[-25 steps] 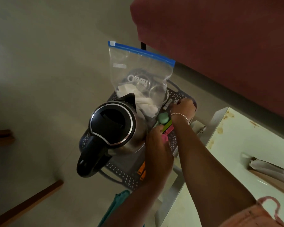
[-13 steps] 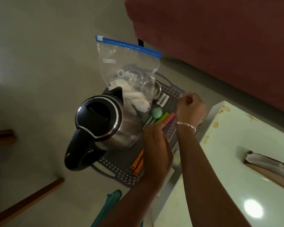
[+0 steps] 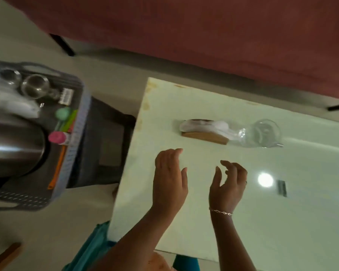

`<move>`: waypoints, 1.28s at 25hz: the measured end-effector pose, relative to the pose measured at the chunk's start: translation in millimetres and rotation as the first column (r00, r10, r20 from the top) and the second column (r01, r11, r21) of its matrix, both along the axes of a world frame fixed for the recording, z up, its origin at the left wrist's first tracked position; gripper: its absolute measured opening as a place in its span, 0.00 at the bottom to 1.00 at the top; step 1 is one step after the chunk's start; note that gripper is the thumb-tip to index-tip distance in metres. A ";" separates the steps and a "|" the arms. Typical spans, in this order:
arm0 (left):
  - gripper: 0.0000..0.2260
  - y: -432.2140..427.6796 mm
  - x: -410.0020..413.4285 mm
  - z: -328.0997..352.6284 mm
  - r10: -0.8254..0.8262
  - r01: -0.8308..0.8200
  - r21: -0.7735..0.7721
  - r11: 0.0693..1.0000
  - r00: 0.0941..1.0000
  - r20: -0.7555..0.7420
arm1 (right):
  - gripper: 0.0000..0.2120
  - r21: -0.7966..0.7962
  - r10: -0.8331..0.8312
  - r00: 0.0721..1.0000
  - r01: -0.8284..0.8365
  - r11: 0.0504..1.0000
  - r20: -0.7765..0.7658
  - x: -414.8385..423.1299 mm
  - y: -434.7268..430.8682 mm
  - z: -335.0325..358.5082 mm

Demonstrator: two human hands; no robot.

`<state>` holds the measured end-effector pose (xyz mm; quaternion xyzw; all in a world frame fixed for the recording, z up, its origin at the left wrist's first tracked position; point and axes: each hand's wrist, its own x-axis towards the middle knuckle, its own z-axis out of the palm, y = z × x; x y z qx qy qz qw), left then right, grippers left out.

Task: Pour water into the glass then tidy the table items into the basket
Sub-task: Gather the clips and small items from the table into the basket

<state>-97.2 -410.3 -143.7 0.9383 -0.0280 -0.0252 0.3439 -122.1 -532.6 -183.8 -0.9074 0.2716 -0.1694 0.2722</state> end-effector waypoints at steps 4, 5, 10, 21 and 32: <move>0.12 -81.8 -16.3 -14.0 -0.425 0.423 0.098 0.901 0.905 -0.010 | 0.07 -0.086 -0.193 0.980 0.189 0.978 -0.037 -34.0 -115.6 -5.6; 0.10 -99.9 -17.5 -19.1 -0.519 0.516 0.135 0.846 0.854 -0.009 | 0.07 -0.096 -0.242 0.968 0.235 0.967 -0.064 -40.0 -142.0 -9.0; 0.09 -184.7 -6.6 -43.3 -0.793 0.764 0.268 0.587 0.609 0.001 | 0.13 -0.025 -0.328 0.851 0.349 0.937 -0.409 -64.7 -227.5 -40.8; 0.21 -327.1 47.3 -107.5 -0.782 0.602 0.718 0.349 0.609 -0.131 | 0.16 0.052 -0.030 0.824 0.072 0.996 -0.565 -54.4 -269.2 -76.1; 0.10 -244.5 -16.4 -76.7 -0.598 0.586 0.541 0.603 0.781 -0.180 | 0.07 0.329 -0.288 0.865 0.435 0.838 -0.411 -89.1 -217.6 -49.9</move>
